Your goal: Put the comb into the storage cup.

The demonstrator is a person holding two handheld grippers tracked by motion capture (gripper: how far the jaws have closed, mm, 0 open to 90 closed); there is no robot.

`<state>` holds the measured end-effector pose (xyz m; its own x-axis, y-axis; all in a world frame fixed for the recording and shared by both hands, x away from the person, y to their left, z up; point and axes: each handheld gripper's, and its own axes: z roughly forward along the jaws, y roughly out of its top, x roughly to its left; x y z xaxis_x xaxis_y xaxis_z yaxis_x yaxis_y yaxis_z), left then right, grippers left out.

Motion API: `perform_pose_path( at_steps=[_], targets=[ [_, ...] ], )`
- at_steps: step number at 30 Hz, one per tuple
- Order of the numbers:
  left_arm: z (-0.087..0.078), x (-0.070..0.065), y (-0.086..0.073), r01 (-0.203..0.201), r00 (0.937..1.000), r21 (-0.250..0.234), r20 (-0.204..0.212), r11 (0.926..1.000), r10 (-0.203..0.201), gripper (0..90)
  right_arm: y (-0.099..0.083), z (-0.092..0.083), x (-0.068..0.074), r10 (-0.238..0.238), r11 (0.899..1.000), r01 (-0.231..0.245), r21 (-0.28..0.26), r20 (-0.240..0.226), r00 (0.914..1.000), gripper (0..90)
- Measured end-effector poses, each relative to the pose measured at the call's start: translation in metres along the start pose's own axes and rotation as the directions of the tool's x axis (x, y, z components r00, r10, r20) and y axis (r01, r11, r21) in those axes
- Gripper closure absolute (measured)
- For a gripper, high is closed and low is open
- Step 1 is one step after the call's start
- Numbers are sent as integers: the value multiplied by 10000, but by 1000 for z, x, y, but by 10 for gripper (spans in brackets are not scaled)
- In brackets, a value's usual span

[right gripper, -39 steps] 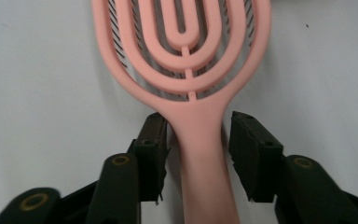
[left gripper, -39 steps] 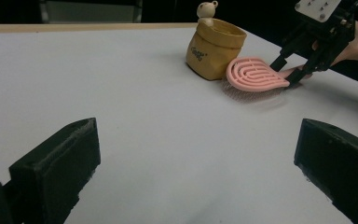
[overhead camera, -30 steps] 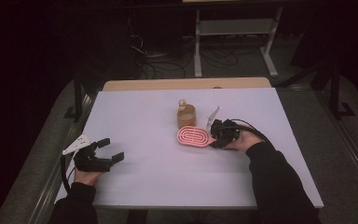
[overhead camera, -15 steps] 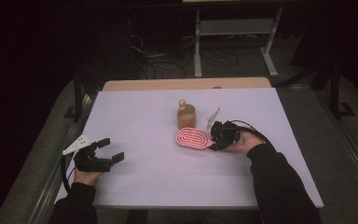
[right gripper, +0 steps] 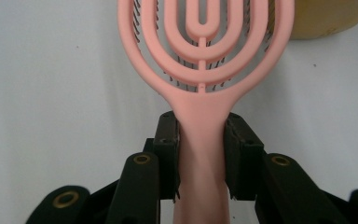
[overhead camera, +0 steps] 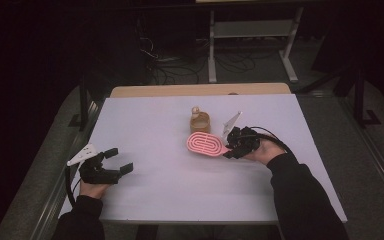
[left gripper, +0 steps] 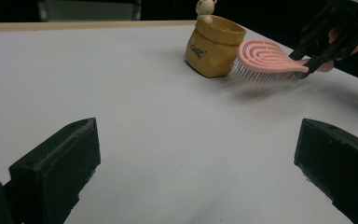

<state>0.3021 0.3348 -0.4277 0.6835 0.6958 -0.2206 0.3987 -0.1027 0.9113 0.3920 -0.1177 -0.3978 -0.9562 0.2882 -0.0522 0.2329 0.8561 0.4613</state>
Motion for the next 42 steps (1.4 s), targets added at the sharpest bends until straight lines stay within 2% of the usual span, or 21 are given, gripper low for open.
perform_pose_path(
  at_steps=[3, 15, 28, 32, 37, 42],
  targets=[
    [0, 0, 0, -16, 10000, 31, 2, 10000, 16, 0, 0, -7, 0, 45, 9998, -44, -195, 66, 10000, 682],
    [1, 0, 0, -23, 10000, 55, -22, 10000, 23, 0, 5, -41, 0, 126, 9991, -98, -410, 681, 9976, 682],
    [1, 0, 0, 16, 10000, 38, -33, 10000, -15, 0, 15, -56, -1, 18, 9989, 24, -470, 885, 9961, 682],
    [1, 1, 0, 67, 10000, 90, -50, 9999, -66, 0, 22, -65, -2, 57, 9980, 4, -632, 970, 9953, 682],
    [0, 1, 1, 20, 10000, 135, -58, 9999, -19, 0, 30, -73, -6, 324, 9956, -230, -913, 1029, 9942, 682],
    [1, 2, 1, 162, 9999, 203, 13, 9997, -162, 0, 39, -79, -6, 193, 9947, -73, -1026, 1165, 9930, 682]
  ],
)
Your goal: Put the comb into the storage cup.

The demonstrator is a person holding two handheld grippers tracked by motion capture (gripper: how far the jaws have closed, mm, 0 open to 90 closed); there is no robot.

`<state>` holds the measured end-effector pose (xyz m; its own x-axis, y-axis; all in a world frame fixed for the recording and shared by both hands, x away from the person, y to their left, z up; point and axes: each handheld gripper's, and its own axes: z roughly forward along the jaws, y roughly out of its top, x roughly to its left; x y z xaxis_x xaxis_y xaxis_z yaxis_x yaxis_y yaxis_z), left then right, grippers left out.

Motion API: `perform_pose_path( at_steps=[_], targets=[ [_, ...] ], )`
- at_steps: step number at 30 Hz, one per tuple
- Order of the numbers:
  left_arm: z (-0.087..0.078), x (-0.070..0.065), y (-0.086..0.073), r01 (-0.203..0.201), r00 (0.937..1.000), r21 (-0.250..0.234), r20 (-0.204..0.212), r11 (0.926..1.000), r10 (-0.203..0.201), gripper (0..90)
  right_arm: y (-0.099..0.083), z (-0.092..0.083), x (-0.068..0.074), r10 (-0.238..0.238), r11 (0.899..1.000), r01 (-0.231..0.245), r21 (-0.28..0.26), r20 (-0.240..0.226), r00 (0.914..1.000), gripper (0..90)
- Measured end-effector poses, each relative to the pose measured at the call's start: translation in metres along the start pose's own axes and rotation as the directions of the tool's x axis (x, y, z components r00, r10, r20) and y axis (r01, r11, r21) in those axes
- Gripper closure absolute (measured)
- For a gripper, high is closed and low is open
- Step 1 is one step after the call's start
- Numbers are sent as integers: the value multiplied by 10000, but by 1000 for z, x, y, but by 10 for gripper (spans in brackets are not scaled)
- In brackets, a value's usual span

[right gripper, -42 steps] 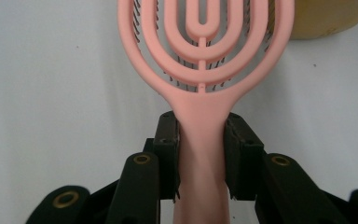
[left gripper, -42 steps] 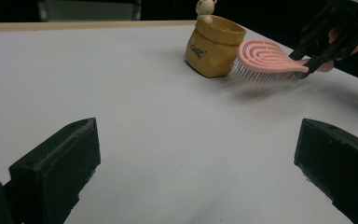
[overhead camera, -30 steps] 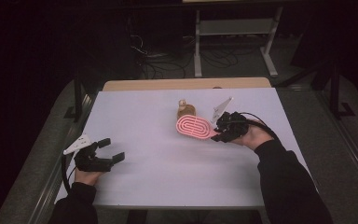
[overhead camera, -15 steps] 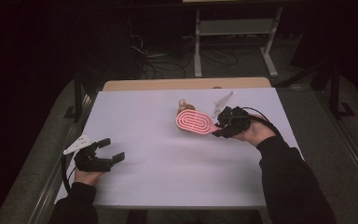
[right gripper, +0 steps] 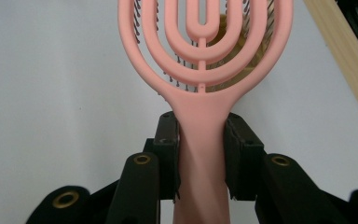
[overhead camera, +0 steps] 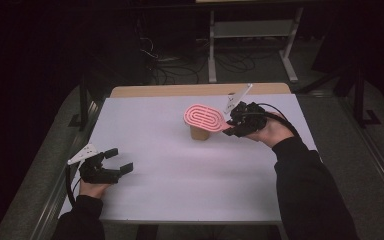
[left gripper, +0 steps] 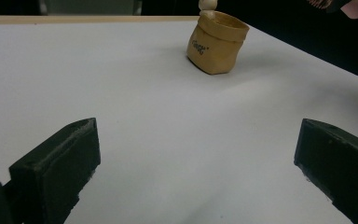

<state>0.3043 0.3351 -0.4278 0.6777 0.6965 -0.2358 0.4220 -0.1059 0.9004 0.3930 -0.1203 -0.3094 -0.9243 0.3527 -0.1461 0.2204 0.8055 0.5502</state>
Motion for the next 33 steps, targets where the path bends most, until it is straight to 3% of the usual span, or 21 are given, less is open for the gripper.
perform_pose_path(
  at_steps=[10, 22, 33],
  targets=[
    [2, -1, 8, 183, 9995, 94, 238, 9998, -185, 1, 17, -11, 0, -181, 9996, 185, -189, 245, 9995, 681],
    [1, -7, 33, 71, 9988, -402, 485, 9992, -52, 0, 31, -22, 1, -312, 9990, 330, -308, 545, 9980, 682],
    [19, -15, 53, 338, 9948, -229, 970, 9992, -315, 0, 38, -19, 3, -341, 9986, 365, -381, 629, 9974, 681]
  ],
)
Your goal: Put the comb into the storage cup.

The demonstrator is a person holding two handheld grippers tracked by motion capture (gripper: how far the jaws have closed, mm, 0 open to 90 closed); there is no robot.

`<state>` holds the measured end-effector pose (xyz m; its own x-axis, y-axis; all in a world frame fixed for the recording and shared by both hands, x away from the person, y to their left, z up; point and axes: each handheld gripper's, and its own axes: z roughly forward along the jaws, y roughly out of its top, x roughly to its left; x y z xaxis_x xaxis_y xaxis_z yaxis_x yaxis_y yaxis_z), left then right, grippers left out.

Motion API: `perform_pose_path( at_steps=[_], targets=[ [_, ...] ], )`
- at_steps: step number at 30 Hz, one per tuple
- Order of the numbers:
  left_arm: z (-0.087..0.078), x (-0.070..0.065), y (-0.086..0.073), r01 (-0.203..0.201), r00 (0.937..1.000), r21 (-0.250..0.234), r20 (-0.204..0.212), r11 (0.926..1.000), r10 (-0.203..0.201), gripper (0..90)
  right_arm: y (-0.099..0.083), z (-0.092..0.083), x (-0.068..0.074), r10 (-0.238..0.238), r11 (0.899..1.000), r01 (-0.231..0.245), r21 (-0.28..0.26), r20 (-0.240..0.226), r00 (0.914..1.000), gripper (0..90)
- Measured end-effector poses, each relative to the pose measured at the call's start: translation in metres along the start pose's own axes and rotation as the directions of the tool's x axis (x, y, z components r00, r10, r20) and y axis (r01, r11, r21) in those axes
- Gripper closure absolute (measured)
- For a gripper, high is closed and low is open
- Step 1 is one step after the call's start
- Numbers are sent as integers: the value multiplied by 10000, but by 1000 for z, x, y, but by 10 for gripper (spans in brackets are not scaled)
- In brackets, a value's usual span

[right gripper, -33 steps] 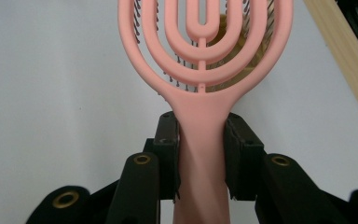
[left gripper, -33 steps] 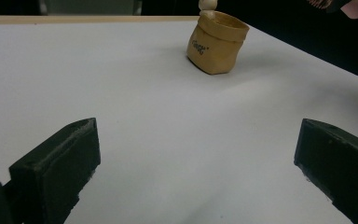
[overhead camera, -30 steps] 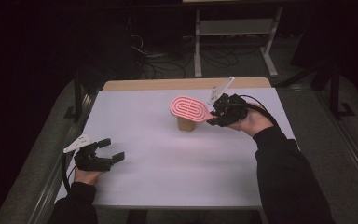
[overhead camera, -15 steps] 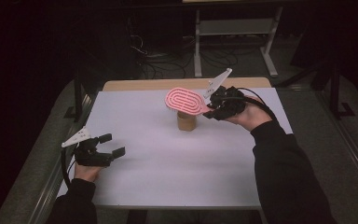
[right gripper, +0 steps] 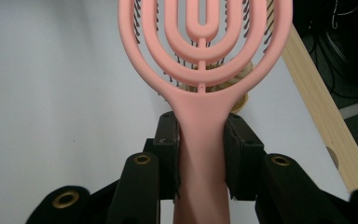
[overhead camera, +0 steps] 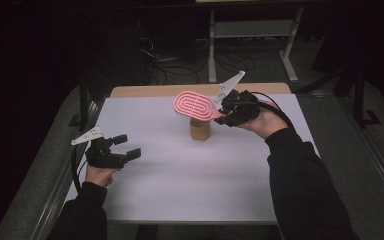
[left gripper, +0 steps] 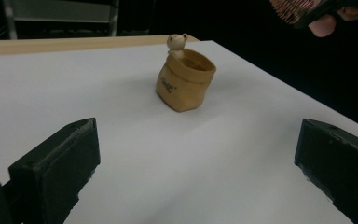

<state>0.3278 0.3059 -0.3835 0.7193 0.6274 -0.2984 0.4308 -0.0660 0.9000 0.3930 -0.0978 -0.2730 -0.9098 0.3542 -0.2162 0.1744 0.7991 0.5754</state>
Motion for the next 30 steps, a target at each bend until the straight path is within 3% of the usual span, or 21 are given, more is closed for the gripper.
perform_pose_path(
  at_steps=[4, 19, 30],
  targets=[
    [9, -3, 11, 209, 9996, -259, 183, 9994, -204, 0, 3, 2, 1, -42, 9999, 42, -122, 2, 10000, 681],
    [27, -18, 40, -100, 9982, -370, 586, 9993, 122, 0, 22, 13, 9, -319, 9986, 314, -425, -112, 9994, 681],
    [35, -23, 57, 250, 9962, -598, 847, 9979, -199, 13, 30, 18, 14, -483, 9975, 474, -533, -159, 9987, 681]
  ],
)
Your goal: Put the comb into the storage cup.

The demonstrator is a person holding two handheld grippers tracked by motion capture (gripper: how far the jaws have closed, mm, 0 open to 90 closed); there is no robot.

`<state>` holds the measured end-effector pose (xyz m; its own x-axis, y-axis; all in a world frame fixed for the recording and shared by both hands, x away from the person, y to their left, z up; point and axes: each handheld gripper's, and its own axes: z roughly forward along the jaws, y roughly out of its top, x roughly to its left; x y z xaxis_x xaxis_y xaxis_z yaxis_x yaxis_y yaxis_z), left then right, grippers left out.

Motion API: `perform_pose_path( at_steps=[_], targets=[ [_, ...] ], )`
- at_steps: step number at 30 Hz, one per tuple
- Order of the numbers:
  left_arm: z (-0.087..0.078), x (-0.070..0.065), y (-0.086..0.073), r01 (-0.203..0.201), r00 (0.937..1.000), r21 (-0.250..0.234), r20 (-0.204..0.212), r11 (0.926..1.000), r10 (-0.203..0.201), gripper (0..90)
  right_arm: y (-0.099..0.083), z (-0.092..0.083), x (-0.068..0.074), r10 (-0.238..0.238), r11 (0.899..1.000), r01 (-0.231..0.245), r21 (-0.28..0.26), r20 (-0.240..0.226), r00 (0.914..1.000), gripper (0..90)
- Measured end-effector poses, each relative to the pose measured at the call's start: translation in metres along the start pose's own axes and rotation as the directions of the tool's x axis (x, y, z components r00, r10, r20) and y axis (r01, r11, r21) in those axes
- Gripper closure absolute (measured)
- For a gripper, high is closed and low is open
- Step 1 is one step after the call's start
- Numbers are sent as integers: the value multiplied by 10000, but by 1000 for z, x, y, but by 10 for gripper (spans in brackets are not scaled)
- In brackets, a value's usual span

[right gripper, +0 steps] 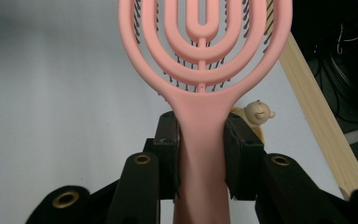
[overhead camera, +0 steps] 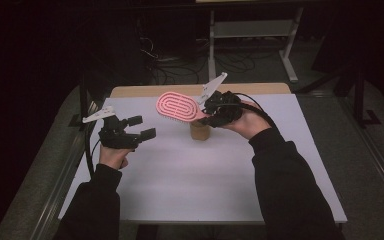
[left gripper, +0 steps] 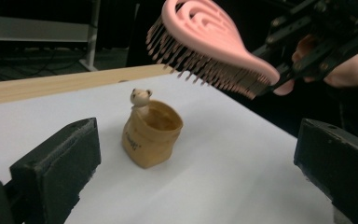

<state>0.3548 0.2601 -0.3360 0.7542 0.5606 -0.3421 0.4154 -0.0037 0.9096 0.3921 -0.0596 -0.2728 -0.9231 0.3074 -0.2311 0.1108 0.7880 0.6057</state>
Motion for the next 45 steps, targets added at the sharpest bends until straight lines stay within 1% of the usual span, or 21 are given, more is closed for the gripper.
perform_pose_path(
  at_steps=[3, 6, 8, 10, 12, 16, 21, 24, 26, 28, 30, 31, 33, 34, 35, 37, 39, 41, 42, 44, 45],
  targets=[
    [3, 0, 4, 144, 9999, -10, 64, 9999, -144, 34, 2, 1, 1, -4, 10000, 4, -72, 16, 10000, 681],
    [8, -1, 8, 280, 9994, 15, 192, 9996, -281, 36, 4, 2, 2, -54, 9999, 54, -125, 24, 10000, 681],
    [11, -2, 10, 331, 9990, 11, 307, 9995, -331, 36, 6, 3, 3, -102, 9998, 102, -162, 20, 9999, 681],
    [14, -4, 12, 273, 9990, 12, 346, 9996, -273, 35, 7, 4, 3, -101, 9998, 101, -179, 10, 9999, 681],
    [18, -7, 14, 244, 9984, 85, 501, 9997, -248, 34, 8, 4, 4, -143, 9997, 143, -201, 14, 9999, 681],
    [26, -9, 17, 447, 9963, 167, 724, 9989, -458, 33, 10, 6, 6, -184, 9993, 184, -341, 5, 9998, 681],
    [32, -10, 21, 682, 9943, 6, 821, 9977, -680, 38, 12, 7, 7, -246, 9988, 246, -415, -3, 9997, 681],
    [35, -9, 21, 839, 9928, -186, 876, 9963, -819, 63, 13, 9, 8, -301, 9986, 303, -433, 44, 9995, 681],
    [36, -8, 21, 807, 9943, -387, 730, 9960, -777, 100, 14, 10, 8, -318, 9982, 320, -498, 52, 9995, 681],
    [38, -8, 21, 963, 9935, -638, 677, 9933, -920, 137, 15, 11, 9, -294, 9978, 305, -594, 187, 9994, 681],
    [39, -6, 21, 1346, 9887, -952, 785, 9863, -1273, 149, 15, 12, 10, -294, 9974, 306, -650, 198, 9994, 680],
    [39, -5, 21, 1616, 9845, -1143, 870, 9802, -1522, 159, 16, 12, 10, -301, 9973, 314, -663, 208, 9993, 680],
    [40, -4, 22, 2074, 9753, -1320, 1042, 9693, -1945, 186, 17, 14, 11, -312, 9969, 324, -715, 179, 9994, 680],
    [42, -4, 22, 2218, 9726, -1391, 1017, 9651, -2089, 203, 17, 15, 11, -271, 9968, 286, -750, 208, 9994, 680],
    [43, -5, 22, 2243, 9726, -1428, 953, 9640, -2122, 219, 17, 16, 11, -293, 9966, 308, -765, 207, 9994, 680],
    [45, -8, 23, 2095, 9768, -1372, 748, 9681, -2008, 274, 17, 17, 12, -304, 9968, 320, -732, 238, 9993, 679],
    [45, -10, 24, 2057, 9780, -1410, 654, 9684, -1982, 320, 17, 18, 12, -278, 9971, 295, -708, 255, 9993, 678],
    [45, -12, 24, 2126, 9767, -1446, 623, 9664, -2055, 397, 16, 19, 12, -225, 9972, 244, -707, 274, 9994, 678],
    [46, -13, 25, 2152, 9762, -1480, 601, 9653, -2084, 421, 15, 19, 11, -179, 9971, 201, -737, 307, 9994, 677],
    [47, -13, 25, 2217, 9744, -1489, 703, 9637, -2133, 463, 14, 19, 11, -156, 9968, 184, -781, 355, 9992, 677],
    [47, -14, 25, 2266, 9732, -1555, 769, 9615, -2169, 479, 14, 19, 11, -146, 9967, 177, -788, 397, 9991, 677]
  ],
)
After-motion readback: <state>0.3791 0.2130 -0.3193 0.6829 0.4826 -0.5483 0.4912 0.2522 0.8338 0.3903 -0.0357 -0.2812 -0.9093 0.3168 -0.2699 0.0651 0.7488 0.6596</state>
